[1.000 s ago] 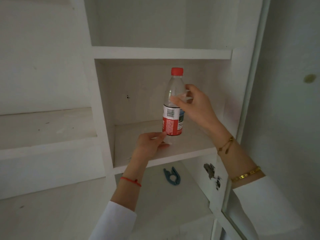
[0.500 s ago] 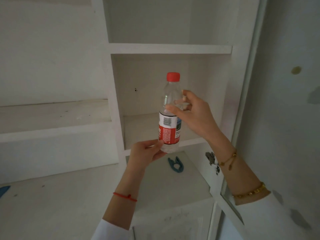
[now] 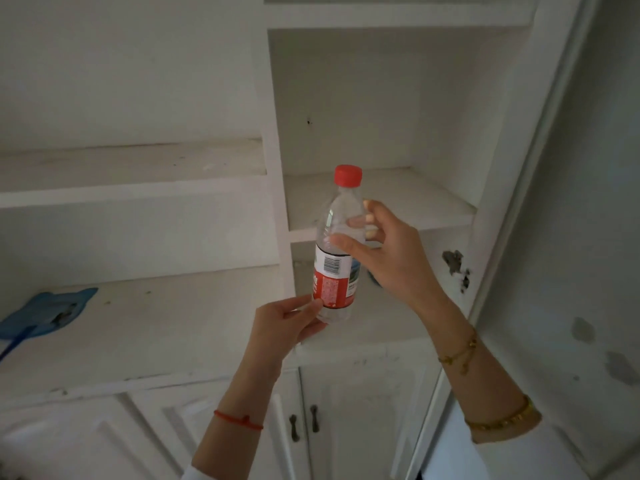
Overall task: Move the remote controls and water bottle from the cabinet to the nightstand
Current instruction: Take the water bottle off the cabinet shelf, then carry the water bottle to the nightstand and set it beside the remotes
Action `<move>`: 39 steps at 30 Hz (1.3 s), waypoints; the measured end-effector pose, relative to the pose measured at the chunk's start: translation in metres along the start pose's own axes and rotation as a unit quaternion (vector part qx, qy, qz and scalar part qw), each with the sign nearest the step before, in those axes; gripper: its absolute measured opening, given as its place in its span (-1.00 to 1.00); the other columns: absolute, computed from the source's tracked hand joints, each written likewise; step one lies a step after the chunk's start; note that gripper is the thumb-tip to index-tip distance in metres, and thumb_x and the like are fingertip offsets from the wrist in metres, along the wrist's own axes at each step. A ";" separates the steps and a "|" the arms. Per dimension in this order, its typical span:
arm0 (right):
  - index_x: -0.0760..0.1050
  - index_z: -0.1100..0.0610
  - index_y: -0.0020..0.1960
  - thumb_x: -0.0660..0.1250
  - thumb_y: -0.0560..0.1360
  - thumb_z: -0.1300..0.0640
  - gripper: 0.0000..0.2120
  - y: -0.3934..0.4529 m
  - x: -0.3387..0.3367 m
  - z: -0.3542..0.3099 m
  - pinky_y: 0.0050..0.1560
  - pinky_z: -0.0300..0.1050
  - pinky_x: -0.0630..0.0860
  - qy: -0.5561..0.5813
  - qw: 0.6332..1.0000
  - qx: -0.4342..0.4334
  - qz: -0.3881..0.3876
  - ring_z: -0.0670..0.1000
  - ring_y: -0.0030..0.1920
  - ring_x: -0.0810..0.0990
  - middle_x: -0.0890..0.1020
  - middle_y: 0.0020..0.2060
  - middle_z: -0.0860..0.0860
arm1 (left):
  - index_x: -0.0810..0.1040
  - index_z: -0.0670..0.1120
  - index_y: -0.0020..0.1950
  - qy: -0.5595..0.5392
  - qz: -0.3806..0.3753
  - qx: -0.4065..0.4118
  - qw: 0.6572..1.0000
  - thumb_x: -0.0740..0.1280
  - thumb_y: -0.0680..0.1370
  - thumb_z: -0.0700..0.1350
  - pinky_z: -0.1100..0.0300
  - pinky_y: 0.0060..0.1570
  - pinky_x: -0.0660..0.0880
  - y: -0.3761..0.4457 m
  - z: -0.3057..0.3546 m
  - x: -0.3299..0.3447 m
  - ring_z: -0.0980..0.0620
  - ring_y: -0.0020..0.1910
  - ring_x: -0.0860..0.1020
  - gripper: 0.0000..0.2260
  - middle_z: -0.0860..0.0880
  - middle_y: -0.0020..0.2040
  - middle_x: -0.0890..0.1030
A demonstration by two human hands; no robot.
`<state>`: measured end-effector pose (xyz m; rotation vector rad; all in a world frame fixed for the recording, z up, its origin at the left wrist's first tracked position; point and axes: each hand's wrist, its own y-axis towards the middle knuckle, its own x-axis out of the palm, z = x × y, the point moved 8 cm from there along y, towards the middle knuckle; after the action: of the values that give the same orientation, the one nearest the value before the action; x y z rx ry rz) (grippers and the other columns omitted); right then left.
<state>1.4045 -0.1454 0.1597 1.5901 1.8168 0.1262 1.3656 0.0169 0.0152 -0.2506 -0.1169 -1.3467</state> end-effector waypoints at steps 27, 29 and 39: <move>0.38 0.07 0.35 0.44 0.42 -0.02 -0.45 -0.114 0.110 0.040 -0.09 -0.46 0.51 0.031 0.987 0.077 -0.136 -0.07 0.11 0.59 0.60 0.21 0.01 | 0.53 -0.32 0.28 -0.018 0.106 -0.134 0.985 0.38 0.51 -0.26 0.20 -0.05 0.64 -0.101 -0.129 -0.082 -0.12 -0.01 0.70 -0.66 -0.25 -0.01 0.70; 0.36 0.07 0.37 0.43 0.43 -0.03 -0.44 -0.116 0.113 0.040 -0.06 -0.42 0.49 0.025 0.987 0.078 -0.138 0.00 0.16 0.59 0.59 0.23 0.02 | 0.54 -0.29 0.29 -0.009 0.104 -0.137 0.985 0.39 0.51 -0.24 0.17 -0.01 0.63 -0.103 -0.132 -0.085 -0.09 -0.01 0.70 -0.65 -0.21 -0.01 0.71; 0.38 0.06 0.35 0.44 0.40 -0.05 -0.43 -0.128 0.148 0.029 -0.14 -0.59 0.44 0.054 0.980 0.055 -0.183 -0.13 0.10 0.56 0.60 0.22 0.00 | 0.57 -0.24 0.24 -0.015 0.158 -0.141 0.977 0.39 0.51 -0.25 0.24 -0.06 0.63 -0.132 -0.138 -0.117 -0.04 -0.06 0.71 -0.70 -0.17 -0.07 0.73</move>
<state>1.3160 -0.0532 0.0084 1.3127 2.2024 -0.0600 1.2031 0.0676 -0.1304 -0.5077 0.0891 -1.0391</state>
